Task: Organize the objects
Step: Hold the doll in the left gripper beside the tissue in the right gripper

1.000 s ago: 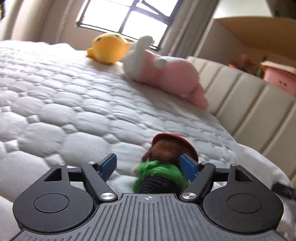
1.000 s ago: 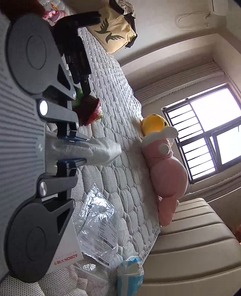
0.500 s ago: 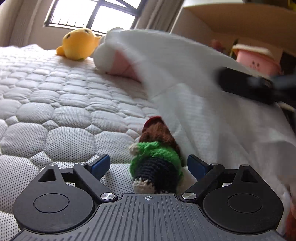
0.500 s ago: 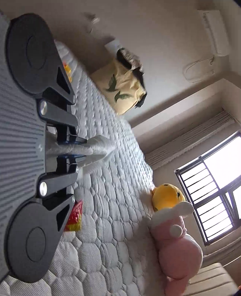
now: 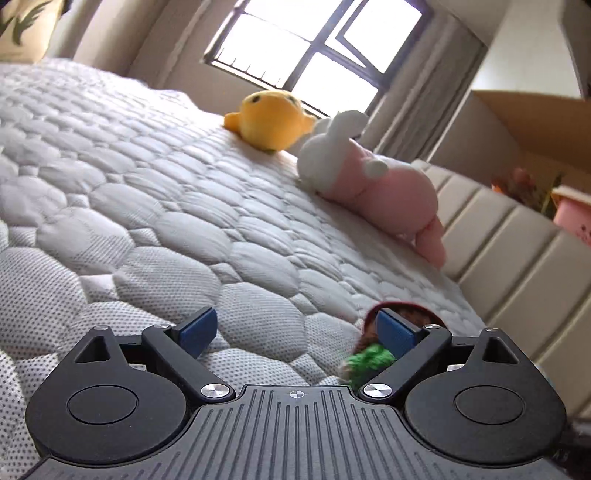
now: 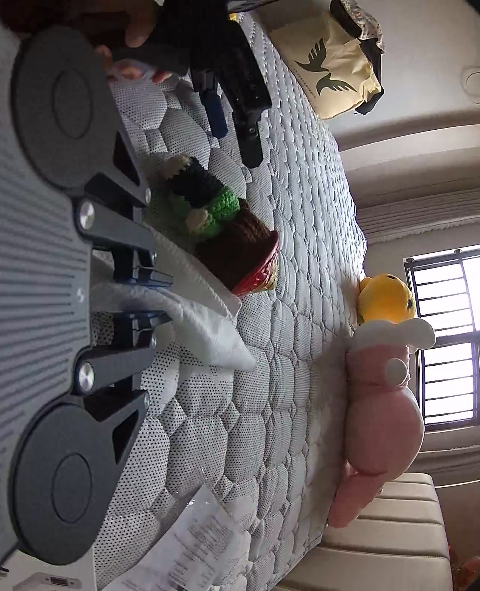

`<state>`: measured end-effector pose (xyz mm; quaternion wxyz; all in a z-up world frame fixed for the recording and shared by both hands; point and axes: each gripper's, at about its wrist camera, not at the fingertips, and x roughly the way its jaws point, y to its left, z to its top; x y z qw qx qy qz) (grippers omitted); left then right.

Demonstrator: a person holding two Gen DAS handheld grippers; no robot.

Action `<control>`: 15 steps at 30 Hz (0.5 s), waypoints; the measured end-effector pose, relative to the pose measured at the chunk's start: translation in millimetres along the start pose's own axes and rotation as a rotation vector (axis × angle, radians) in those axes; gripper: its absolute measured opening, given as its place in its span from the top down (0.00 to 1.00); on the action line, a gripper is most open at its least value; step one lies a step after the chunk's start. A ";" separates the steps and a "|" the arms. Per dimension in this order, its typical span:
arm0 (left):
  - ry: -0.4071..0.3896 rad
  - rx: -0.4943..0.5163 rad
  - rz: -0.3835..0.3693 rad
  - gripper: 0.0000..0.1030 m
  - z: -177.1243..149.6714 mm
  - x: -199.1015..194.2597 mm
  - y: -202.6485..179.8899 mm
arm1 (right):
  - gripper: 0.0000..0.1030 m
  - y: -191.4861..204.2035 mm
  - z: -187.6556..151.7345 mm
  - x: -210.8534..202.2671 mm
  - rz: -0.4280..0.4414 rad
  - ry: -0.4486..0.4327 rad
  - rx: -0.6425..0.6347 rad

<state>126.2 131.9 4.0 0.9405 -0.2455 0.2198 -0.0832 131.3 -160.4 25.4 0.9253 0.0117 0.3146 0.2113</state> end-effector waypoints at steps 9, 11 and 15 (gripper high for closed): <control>0.038 0.943 -0.064 0.05 -65.7 -2.7 -131.1 | 0.84 -28.5 10.7 -33.0 0.024 -0.101 0.088; 0.078 1.059 -0.003 0.05 -75.7 16.2 -140.4 | 0.84 -34.2 9.5 -44.6 0.030 -0.124 0.100; 0.127 1.122 0.054 0.29 -69.6 44.2 -139.0 | 0.83 -44.4 -1.1 -68.5 0.028 -0.173 0.118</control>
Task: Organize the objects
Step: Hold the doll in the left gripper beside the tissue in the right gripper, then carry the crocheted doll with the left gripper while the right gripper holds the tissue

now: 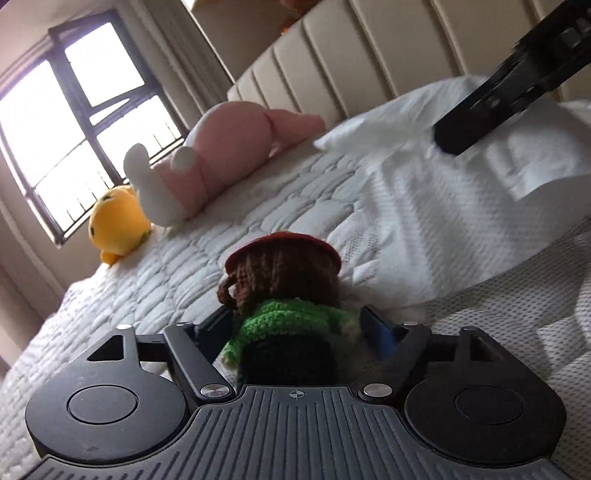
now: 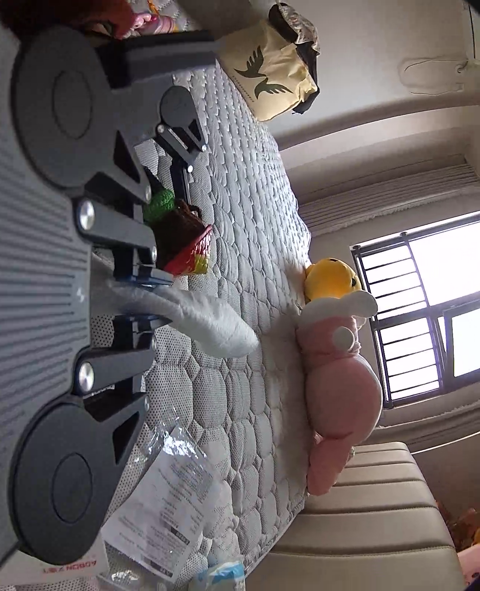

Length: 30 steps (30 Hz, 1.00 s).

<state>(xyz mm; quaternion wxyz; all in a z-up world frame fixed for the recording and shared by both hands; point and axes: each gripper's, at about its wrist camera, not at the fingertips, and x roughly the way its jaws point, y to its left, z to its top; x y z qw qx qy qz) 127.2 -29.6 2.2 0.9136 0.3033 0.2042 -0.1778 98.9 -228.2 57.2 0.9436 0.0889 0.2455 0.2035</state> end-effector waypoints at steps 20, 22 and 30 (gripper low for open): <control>-0.042 -1.181 -0.182 0.32 -103.4 9.7 167.8 | 0.88 71.7 53.8 67.1 0.388 0.004 0.048; -0.047 -1.183 -0.187 0.32 -102.6 10.8 166.6 | 0.88 86.1 70.7 91.8 0.520 0.019 0.097; -0.065 -1.188 -0.214 0.28 -107.1 9.8 163.3 | 0.87 96.7 58.5 187.6 0.339 0.212 0.027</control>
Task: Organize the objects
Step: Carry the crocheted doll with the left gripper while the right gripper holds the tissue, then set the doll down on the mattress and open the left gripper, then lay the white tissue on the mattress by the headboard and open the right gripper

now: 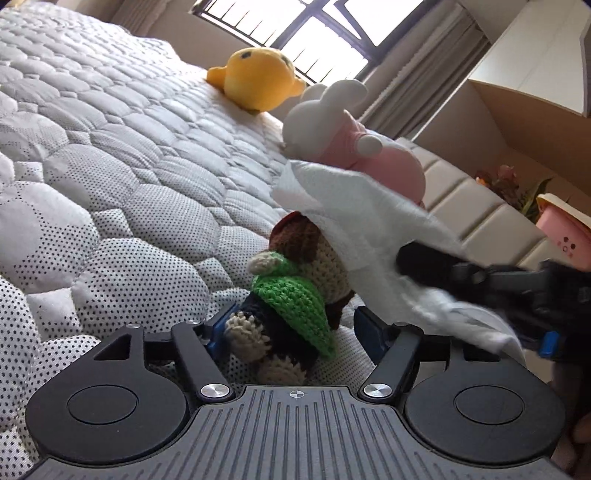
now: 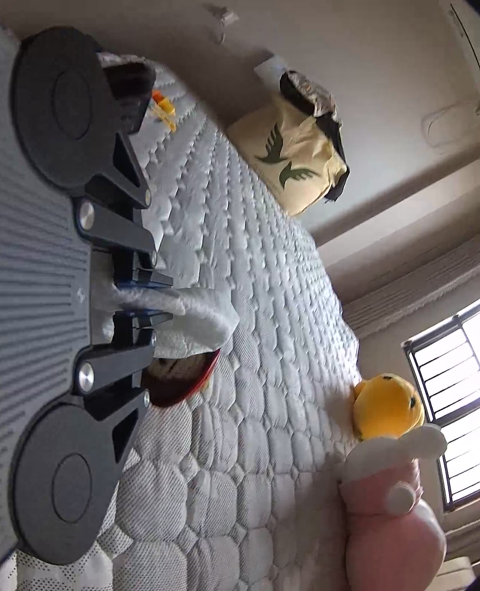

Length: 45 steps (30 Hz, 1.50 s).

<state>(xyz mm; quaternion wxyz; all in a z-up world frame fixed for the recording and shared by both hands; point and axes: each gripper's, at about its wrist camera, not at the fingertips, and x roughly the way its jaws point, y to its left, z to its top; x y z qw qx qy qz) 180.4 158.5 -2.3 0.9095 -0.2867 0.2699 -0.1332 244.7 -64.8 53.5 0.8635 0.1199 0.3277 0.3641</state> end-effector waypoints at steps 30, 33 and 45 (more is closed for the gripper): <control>0.251 0.298 -0.296 0.09 -77.6 26.3 -116.4 | 0.23 -62.3 -128.1 -278.6 -0.652 -0.239 -0.081; 0.257 0.218 -0.326 0.09 -73.7 27.0 -103.0 | 0.15 -73.6 -153.3 -314.0 -0.616 -0.287 0.055; 0.151 -0.015 -0.425 0.05 -58.1 20.6 -70.8 | 0.24 -104.8 -134.1 -221.1 -0.351 -0.200 0.208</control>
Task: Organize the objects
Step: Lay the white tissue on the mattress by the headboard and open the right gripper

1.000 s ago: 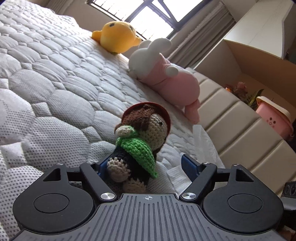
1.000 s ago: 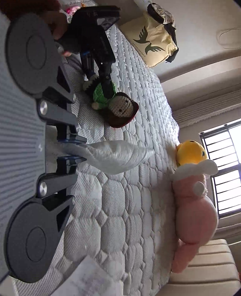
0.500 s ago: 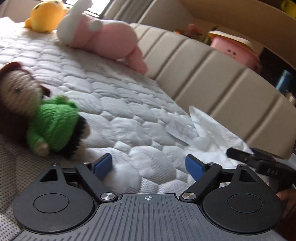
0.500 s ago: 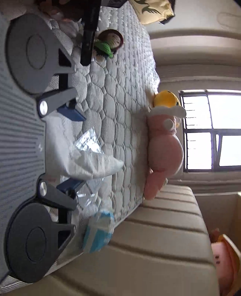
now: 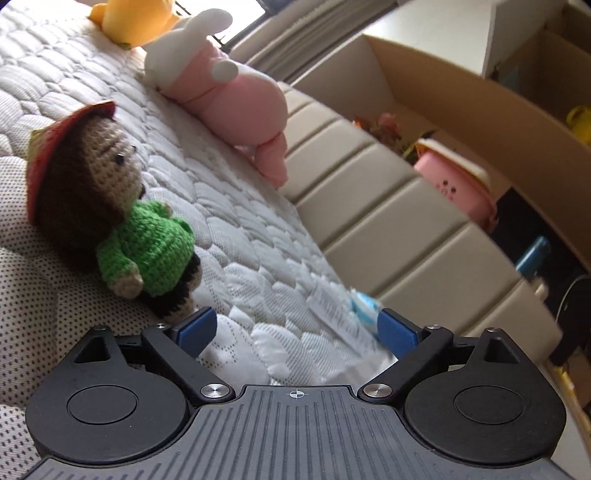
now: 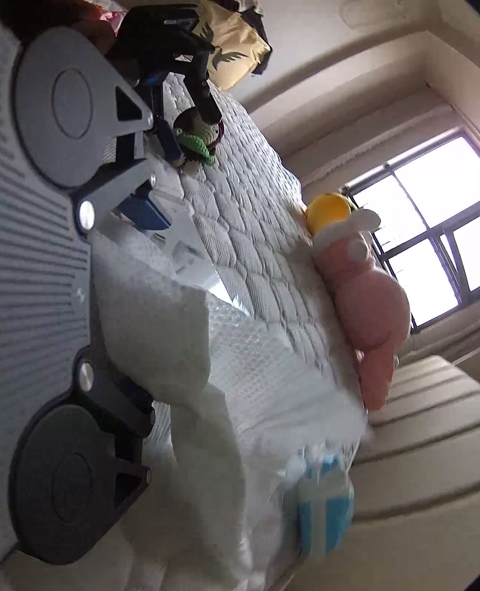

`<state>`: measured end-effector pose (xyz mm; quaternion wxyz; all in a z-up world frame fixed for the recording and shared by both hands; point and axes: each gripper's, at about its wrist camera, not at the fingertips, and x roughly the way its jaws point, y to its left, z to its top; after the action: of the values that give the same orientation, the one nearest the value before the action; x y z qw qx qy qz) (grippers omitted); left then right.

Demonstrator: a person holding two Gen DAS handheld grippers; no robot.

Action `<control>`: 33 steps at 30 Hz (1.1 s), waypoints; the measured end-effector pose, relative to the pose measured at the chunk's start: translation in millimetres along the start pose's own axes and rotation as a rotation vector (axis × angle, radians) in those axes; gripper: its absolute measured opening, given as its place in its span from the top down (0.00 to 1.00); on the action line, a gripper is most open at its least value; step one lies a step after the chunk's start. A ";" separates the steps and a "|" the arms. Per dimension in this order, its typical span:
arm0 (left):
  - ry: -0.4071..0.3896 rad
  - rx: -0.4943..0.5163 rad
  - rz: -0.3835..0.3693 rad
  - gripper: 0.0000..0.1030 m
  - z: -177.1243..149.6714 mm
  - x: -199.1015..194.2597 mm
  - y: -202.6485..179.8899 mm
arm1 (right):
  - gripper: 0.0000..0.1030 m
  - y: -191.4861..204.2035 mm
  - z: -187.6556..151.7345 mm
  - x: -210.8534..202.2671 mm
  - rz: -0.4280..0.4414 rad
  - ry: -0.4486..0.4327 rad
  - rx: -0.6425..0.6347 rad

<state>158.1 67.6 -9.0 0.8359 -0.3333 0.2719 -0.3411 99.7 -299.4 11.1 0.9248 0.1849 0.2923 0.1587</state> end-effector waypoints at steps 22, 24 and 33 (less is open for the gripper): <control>-0.038 -0.089 -0.046 0.00 7.1 -11.0 16.4 | 0.05 -148.4 71.2 -27.7 -0.311 -0.212 0.317; -0.034 -0.082 -0.043 0.00 6.9 -10.2 15.9 | 0.05 -166.8 74.1 -15.5 -0.335 -0.225 0.393; -0.025 -0.058 -0.054 0.00 5.9 -7.5 16.0 | 0.56 -145.4 87.1 40.7 -0.146 -0.099 0.345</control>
<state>163.7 84.1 -15.4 0.8197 -0.3689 0.2622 -0.3511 210.6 -432.8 -5.4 0.9017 0.3265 0.2818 0.0295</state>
